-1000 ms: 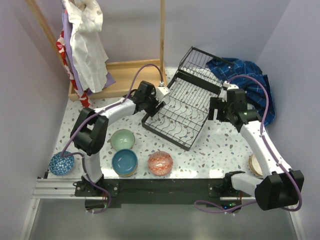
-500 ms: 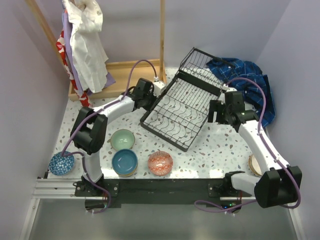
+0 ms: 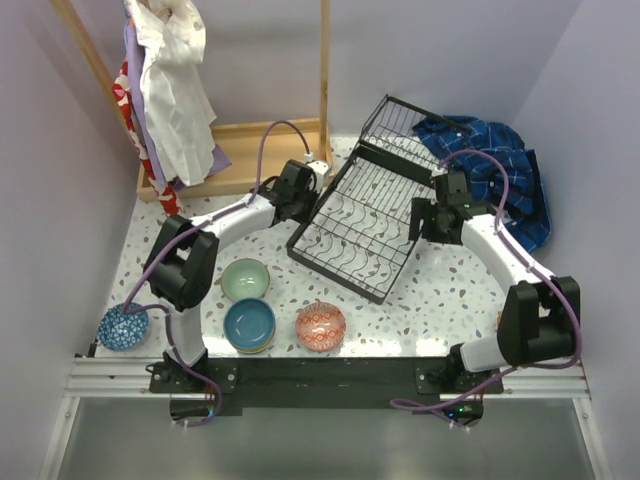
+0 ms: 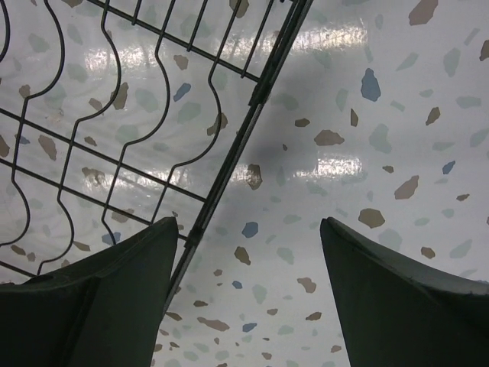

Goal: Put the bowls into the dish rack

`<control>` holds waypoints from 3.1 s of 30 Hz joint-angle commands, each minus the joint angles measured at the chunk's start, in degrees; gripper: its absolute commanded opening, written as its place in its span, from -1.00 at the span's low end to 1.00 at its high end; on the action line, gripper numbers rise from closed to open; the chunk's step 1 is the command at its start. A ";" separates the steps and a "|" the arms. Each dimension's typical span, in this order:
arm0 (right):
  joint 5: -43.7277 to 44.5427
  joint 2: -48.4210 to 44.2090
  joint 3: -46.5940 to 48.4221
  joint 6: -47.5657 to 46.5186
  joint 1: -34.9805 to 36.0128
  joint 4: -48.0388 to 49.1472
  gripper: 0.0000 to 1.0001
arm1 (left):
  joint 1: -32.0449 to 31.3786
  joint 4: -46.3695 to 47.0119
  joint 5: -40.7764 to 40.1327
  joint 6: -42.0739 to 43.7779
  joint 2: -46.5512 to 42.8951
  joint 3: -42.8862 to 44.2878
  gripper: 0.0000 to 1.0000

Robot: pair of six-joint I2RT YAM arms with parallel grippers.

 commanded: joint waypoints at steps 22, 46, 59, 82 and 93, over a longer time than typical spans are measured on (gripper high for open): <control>3.86 10.27 6.85 -0.32 -0.07 2.40 -0.24 | -5.28 0.32 4.31 -5.49 -4.57 -5.29 -1.00; 5.27 24.41 19.85 -11.84 -6.39 10.31 -1.00 | -5.45 1.37 11.42 6.89 -15.38 -8.88 0.23; 2.72 28.99 23.02 -9.30 -8.77 13.39 -1.00 | -5.54 1.90 11.52 11.38 -20.92 -10.65 0.24; 0.61 26.56 27.08 -9.73 -11.50 13.13 -0.04 | -5.45 -2.57 15.03 21.57 -22.94 -10.21 0.39; -3.33 -2.81 13.37 -16.91 -11.41 4.35 0.46 | -7.73 -21.82 21.27 33.61 -31.38 -13.02 0.39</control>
